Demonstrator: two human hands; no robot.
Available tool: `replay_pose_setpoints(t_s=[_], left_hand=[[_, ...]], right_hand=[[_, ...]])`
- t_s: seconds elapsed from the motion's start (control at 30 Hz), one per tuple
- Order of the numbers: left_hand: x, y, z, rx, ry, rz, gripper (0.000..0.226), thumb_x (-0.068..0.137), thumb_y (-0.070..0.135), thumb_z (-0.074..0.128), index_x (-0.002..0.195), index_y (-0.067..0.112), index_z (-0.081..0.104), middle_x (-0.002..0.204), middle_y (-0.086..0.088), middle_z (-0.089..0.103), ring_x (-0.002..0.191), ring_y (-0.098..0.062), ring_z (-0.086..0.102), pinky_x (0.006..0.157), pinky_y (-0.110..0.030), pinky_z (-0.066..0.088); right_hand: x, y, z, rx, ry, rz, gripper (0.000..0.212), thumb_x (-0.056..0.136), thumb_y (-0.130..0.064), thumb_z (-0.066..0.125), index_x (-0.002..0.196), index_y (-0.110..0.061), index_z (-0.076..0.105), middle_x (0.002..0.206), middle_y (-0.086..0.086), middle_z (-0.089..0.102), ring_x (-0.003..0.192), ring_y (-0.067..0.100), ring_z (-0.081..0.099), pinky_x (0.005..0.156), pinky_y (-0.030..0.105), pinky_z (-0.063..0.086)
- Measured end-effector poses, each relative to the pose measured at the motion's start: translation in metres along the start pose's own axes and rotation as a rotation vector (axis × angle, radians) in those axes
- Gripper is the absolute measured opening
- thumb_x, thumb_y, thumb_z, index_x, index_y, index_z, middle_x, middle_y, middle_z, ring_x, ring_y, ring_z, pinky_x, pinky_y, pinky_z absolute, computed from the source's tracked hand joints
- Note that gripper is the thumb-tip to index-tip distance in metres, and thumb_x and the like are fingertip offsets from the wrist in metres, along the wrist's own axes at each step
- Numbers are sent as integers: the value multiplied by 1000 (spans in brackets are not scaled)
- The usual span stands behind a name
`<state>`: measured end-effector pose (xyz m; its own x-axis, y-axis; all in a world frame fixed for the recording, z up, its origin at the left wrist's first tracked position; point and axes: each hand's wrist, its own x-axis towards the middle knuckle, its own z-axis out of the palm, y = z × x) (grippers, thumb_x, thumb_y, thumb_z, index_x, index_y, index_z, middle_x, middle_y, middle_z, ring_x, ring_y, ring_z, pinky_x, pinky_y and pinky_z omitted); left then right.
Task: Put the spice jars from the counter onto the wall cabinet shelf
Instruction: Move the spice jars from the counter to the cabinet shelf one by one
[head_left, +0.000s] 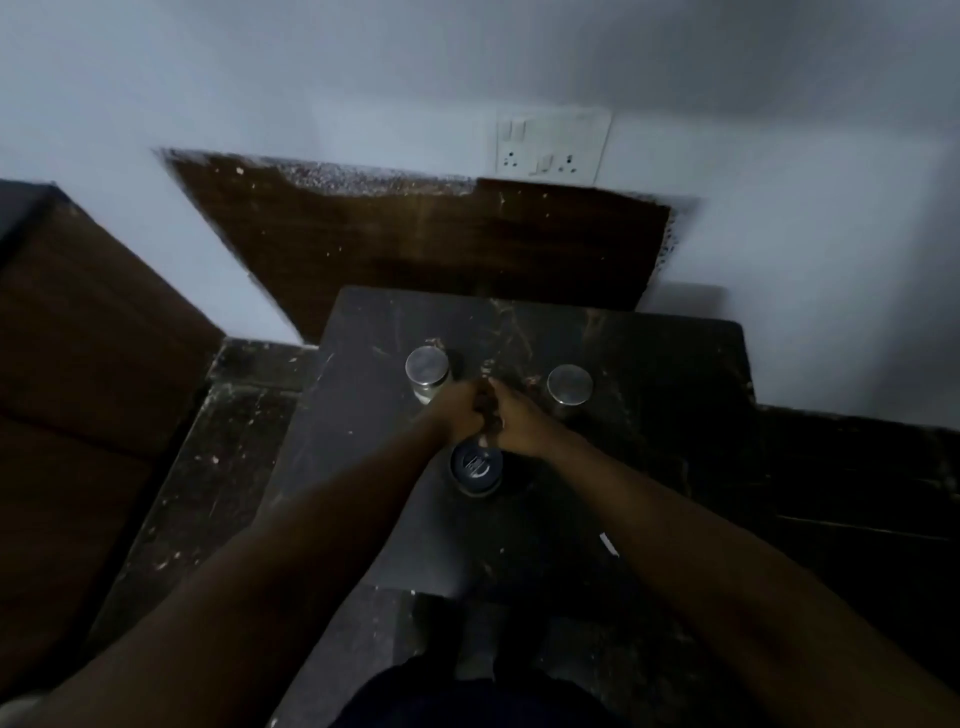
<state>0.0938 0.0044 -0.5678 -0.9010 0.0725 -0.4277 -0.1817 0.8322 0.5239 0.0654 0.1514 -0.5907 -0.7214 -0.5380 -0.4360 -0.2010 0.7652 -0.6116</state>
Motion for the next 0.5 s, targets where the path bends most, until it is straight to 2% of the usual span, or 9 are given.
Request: replay_pose_setpoints(t_s=[0.1,0.2,0.27,0.33,0.4,0.43,0.5], left_hand=[[-12,-23,15,-28,-50,-87,32,97,10,57,127,1,63,127,-19,68,119,-35,65,105,-45,52],[-19,-37,24,-79,-65,-148,39,98,7,55,136,6,62,139,-14,64,130,-30,59,113,-43,47],[-21,-49,28,-135,-83,-182,38,98,2,53,134,1,65,137,-19,65,128,-33,61,112,-47,48],[-23,-57,29,-272,-93,-264,32,98,-4,52,125,-9,66,126,-24,67,114,-35,65,108,-52,50],[-26,-60,27,-445,-100,-359,24,99,-10,46,112,-10,66,107,-23,64,96,-30,61,100,-52,52],[-28,-60,25,-536,-84,-405,25,101,-12,41,108,-5,64,104,-21,61,91,-29,59,93,-48,54],[-32,-61,20,-643,-50,-435,33,102,-12,34,117,-1,61,107,-19,59,90,-27,58,79,-34,52]], right_hand=[[-4,3,32,-144,-130,25,130,73,-39,89,165,-13,0,171,14,13,159,30,16,129,46,22],[-5,5,55,-182,-205,33,135,71,-38,90,165,-17,-5,172,14,5,160,31,9,130,46,17],[-4,2,66,-127,-236,58,132,74,-32,90,165,-19,-4,172,14,4,160,32,10,130,47,17],[-5,2,69,-69,-182,74,123,75,-30,89,164,-16,5,169,13,16,157,31,22,128,41,23],[-4,3,66,77,-74,115,109,74,-31,89,158,-13,21,158,13,40,145,29,43,120,38,35],[-4,1,63,184,-19,159,100,75,-29,88,153,-12,28,150,12,49,137,28,51,115,39,41],[0,-3,54,376,75,254,80,78,-22,85,145,-13,41,135,10,58,124,27,59,108,45,50]])
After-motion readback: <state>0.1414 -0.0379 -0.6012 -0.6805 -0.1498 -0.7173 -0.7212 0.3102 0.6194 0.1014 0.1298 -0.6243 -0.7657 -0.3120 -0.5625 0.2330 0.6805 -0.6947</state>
